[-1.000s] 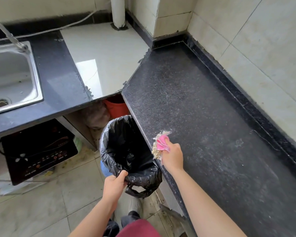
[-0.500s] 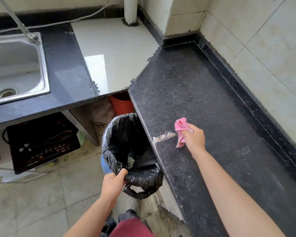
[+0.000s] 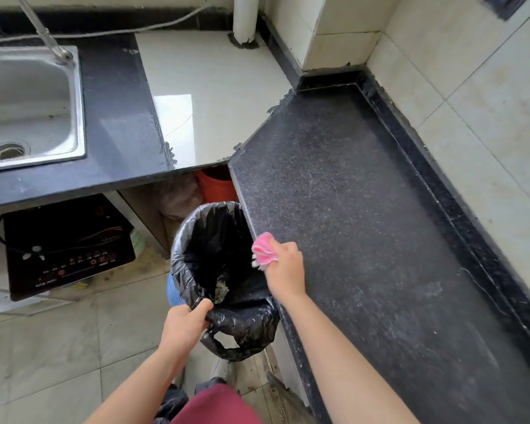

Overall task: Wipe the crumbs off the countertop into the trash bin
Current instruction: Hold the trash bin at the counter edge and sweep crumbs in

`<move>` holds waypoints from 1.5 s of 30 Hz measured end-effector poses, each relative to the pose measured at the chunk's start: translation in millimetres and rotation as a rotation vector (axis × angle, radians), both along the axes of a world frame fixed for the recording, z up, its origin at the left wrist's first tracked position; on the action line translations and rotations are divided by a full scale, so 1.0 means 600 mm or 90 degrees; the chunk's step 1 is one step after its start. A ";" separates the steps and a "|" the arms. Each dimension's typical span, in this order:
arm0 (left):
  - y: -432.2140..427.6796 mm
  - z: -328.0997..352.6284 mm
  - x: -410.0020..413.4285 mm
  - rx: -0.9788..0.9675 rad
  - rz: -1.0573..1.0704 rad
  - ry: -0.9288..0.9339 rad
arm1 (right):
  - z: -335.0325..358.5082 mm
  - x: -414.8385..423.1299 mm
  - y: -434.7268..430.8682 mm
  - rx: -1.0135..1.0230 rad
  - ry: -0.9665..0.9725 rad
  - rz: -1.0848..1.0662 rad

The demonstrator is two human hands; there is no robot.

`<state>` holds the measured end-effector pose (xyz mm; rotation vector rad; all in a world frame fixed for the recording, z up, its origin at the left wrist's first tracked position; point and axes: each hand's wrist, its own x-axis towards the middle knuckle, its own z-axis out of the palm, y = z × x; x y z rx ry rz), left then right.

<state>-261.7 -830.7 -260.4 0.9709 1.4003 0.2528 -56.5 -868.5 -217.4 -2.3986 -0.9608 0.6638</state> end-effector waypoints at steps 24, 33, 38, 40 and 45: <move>-0.020 0.026 -0.050 0.004 0.050 0.072 | 0.023 -0.123 -0.011 -0.013 0.145 0.123; 0.000 0.060 -0.218 -0.067 0.238 0.023 | 0.031 -0.267 0.045 -0.082 0.196 0.173; 0.020 0.069 -0.395 -0.071 0.331 -0.013 | 0.037 -0.432 0.105 -0.089 0.221 0.236; 0.034 0.063 -0.481 -0.070 0.369 -0.025 | 0.033 -0.510 0.128 -0.098 0.226 0.249; 0.076 0.021 -0.751 -0.057 0.455 -0.056 | 0.004 -0.770 0.190 -0.095 0.222 0.265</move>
